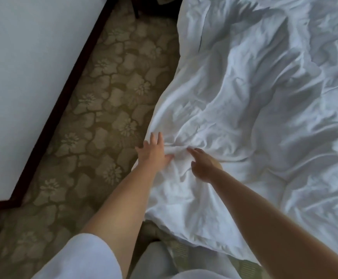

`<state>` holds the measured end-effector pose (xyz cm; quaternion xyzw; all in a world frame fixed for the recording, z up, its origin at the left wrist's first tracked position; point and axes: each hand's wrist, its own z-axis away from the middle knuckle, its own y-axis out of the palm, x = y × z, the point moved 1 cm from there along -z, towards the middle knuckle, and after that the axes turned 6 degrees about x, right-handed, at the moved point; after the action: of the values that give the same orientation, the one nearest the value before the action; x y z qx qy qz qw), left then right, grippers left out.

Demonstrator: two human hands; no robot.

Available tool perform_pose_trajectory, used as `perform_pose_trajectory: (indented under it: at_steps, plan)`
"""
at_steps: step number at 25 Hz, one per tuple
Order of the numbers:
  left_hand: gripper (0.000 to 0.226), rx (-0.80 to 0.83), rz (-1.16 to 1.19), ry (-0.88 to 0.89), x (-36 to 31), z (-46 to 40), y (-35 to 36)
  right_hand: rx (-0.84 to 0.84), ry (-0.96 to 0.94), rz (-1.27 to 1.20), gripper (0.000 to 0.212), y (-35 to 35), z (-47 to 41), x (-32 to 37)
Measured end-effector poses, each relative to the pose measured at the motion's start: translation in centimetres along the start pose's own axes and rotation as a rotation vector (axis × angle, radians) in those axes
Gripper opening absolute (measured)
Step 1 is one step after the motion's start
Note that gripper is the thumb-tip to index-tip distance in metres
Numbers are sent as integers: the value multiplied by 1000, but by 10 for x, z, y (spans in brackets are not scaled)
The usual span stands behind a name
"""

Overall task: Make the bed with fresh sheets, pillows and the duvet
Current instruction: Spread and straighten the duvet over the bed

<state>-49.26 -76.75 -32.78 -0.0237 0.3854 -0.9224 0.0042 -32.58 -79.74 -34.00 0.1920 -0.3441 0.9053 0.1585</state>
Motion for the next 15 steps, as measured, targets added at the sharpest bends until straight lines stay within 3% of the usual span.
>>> perform_pose_trajectory:
  at_steps: [2,4,7,9,13,15]
  plan:
    - [99,147,101,-17,-2,-20,0,-12,51,-17,59,3,-3,-3]
    - [99,192,92,57,-4,-25,1,-43,89,-30,55,3,-3,-2]
    - [77,227,-44,326,-6,-9,0,-137,156,-85,46,2,8,13]
    - [62,367,-40,447,1,7,-16,-234,209,-151,40,-3,22,29]
    - [16,565,67,508,36,54,-69,-224,254,-199,35,-8,64,87]
    - [12,573,117,494,63,71,-85,-175,257,-178,36,-5,83,119]
